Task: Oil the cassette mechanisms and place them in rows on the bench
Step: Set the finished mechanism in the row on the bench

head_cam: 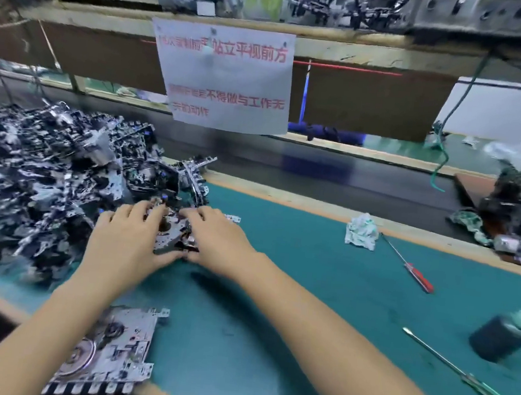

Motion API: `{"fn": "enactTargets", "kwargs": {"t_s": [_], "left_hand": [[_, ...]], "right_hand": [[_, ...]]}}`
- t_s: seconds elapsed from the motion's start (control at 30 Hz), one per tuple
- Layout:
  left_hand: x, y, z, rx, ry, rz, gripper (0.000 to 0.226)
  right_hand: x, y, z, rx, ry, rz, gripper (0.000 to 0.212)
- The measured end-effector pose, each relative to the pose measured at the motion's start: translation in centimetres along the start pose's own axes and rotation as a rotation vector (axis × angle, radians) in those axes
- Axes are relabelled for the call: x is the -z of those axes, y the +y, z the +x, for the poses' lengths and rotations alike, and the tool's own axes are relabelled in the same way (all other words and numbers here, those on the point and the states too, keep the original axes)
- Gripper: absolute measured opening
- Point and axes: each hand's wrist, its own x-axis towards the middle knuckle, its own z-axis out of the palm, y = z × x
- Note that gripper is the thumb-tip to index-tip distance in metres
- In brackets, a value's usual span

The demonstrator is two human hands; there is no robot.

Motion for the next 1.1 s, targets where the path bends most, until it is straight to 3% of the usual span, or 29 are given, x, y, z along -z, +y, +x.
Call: {"fn": "enactTargets", "kwargs": {"t_s": [0.13,0.23,0.5,0.7,0.87,1.1], "left_hand": [[-1.3,-1.1,0.6,-0.008,0.023,0.04,0.079],[-1.6,-1.0,1.3,0.026,0.032,0.061,0.085],[-1.6,-0.6,2.7,0.113,-0.041,-0.007,0.088],[-1.4,-1.2,3.1,0.125,-0.06,-0.265,0.092],[-1.3,-1.6,2.7,0.103,-0.06,-0.36,0.09],[-0.1,-2.6,3.6,0.116,-0.147,-0.548,0.088]], "right_hand": [[-0.7,-0.6,1.9,-0.137,0.072,0.017,0.072],[-0.7,-0.5,2.6,-0.21,0.025,0.062,0.067],[-0.8,-0.3,3.0,-0.183,0.005,0.006,0.06],[-0.6,0.6,2.8,-0.227,0.133,0.325,0.057],[-0.5,1.2,2.4,-0.175,0.194,0.353,0.047],[-0.1,1.0,2.1,-0.124,0.41,0.477,0.014]]}}
